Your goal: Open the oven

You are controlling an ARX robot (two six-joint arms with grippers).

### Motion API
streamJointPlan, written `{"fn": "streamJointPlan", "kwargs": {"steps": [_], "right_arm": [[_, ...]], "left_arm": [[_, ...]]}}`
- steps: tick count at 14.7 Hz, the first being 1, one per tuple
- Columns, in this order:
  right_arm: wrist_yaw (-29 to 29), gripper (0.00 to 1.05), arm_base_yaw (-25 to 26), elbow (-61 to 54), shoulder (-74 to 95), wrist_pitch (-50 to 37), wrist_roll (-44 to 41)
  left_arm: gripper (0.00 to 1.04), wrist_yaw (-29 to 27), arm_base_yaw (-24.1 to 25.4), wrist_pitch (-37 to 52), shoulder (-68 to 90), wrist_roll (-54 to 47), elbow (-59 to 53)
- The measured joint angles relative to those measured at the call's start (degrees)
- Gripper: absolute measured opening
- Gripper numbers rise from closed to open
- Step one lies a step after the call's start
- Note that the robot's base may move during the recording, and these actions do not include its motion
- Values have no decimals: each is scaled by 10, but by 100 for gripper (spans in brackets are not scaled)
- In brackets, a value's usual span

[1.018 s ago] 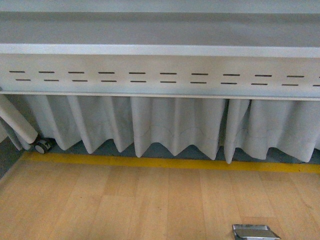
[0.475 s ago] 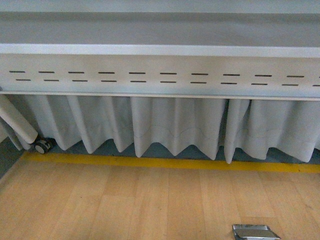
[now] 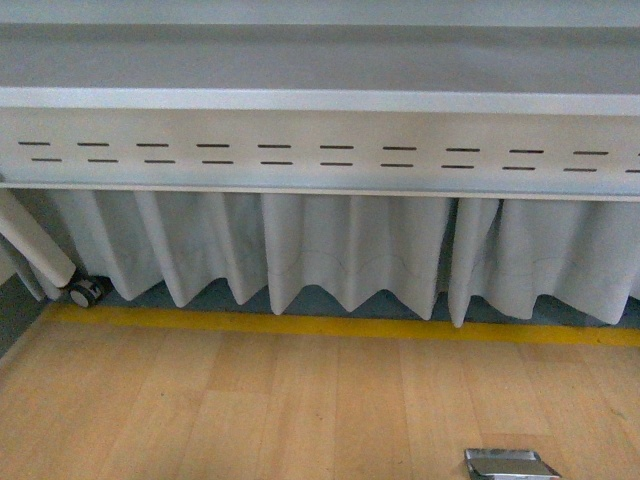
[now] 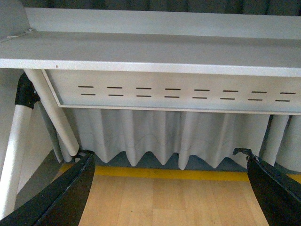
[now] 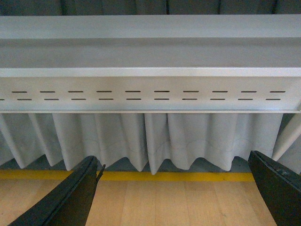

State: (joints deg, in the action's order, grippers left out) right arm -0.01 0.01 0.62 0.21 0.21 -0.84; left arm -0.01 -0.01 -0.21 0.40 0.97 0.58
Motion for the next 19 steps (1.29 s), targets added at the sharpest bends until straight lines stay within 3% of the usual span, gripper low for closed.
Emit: {"fn": "streamJointPlan", "kwargs": {"steps": [19], "right_arm": [[0, 98, 0, 0, 0, 0, 0]], "left_arm": [[98, 0, 0, 0, 0, -1, 0]]}}
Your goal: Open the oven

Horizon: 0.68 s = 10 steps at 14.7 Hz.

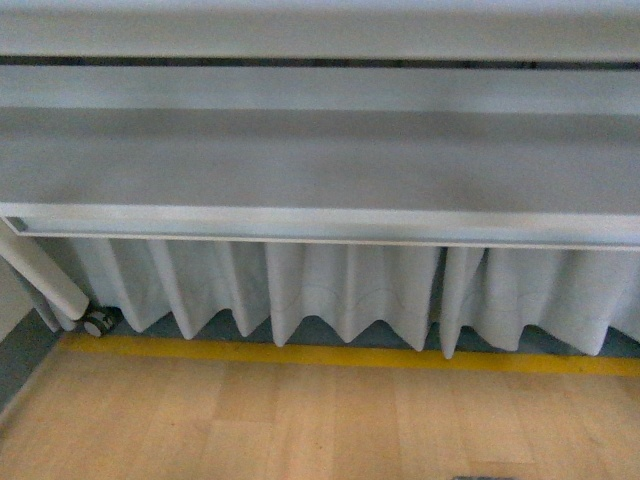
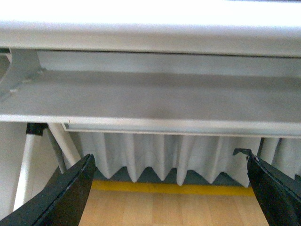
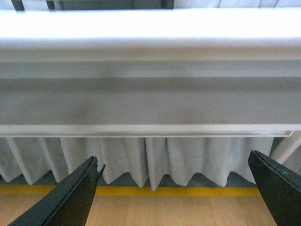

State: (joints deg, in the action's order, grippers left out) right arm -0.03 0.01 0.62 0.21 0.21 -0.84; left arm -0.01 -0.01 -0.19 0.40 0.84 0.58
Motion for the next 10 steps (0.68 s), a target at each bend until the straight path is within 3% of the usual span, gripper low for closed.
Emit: {"fn": "streamJointPlan", "kwargs": {"steps": [10], "right_arm": [[0, 98, 0, 0, 0, 0, 0]], "left_arm": [[98, 0, 0, 0, 0, -1, 0]]}}
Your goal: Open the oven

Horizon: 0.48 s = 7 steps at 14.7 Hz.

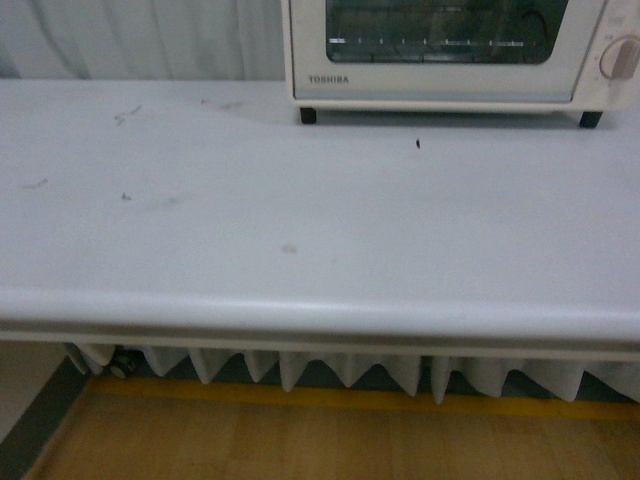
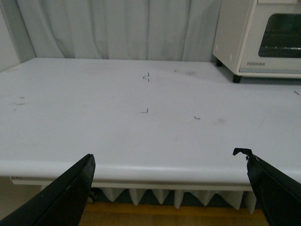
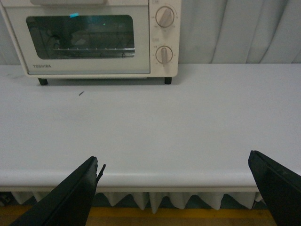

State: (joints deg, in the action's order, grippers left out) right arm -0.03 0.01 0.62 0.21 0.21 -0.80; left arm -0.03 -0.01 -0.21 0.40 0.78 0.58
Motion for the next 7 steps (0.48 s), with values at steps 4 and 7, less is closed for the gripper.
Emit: {"fn": "streamJointPlan", "kwargs": {"steps": [4, 7], "right_arm": [[0, 98, 0, 0, 0, 0, 0], [0, 98, 0, 0, 0, 0, 0]], "left_arm": [[98, 0, 0, 0, 0, 0, 0], [98, 0, 0, 0, 0, -1, 0]]}}
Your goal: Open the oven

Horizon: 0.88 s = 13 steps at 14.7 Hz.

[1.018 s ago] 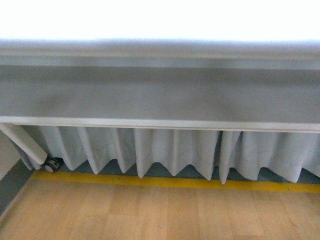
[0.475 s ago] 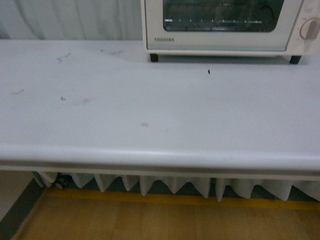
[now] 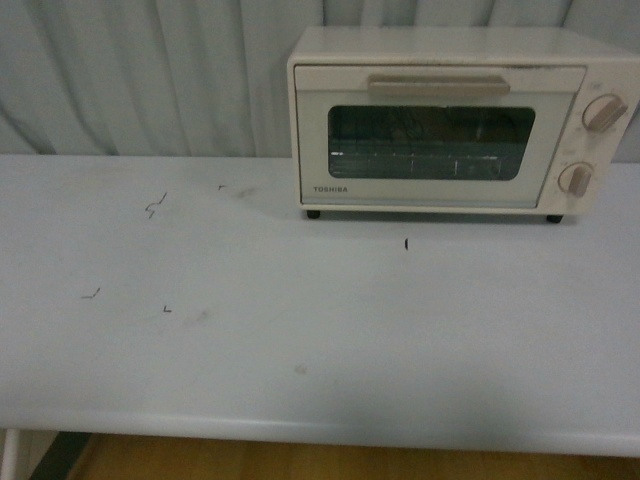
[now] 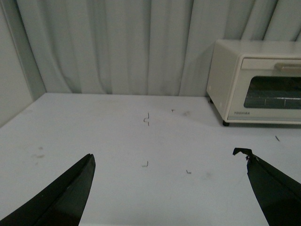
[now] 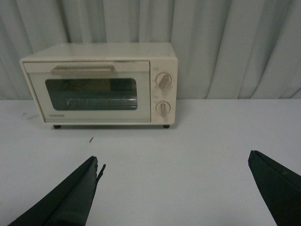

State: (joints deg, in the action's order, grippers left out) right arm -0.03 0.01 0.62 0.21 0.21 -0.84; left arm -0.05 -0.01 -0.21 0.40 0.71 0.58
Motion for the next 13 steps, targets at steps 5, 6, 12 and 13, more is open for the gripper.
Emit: {"fn": "streamJointPlan", "kwargs": {"steps": [5, 6, 12, 13], "right_arm": [[0, 98, 0, 0, 0, 0, 0], [0, 98, 0, 0, 0, 0, 0], [0, 98, 0, 0, 0, 1, 0], [0, 98, 0, 0, 0, 0, 0]], "left_arm": [[98, 0, 0, 0, 0, -1, 0], [98, 0, 0, 0, 0, -1, 0], [98, 0, 0, 0, 0, -1, 0], [98, 0, 0, 0, 0, -1, 0]]}}
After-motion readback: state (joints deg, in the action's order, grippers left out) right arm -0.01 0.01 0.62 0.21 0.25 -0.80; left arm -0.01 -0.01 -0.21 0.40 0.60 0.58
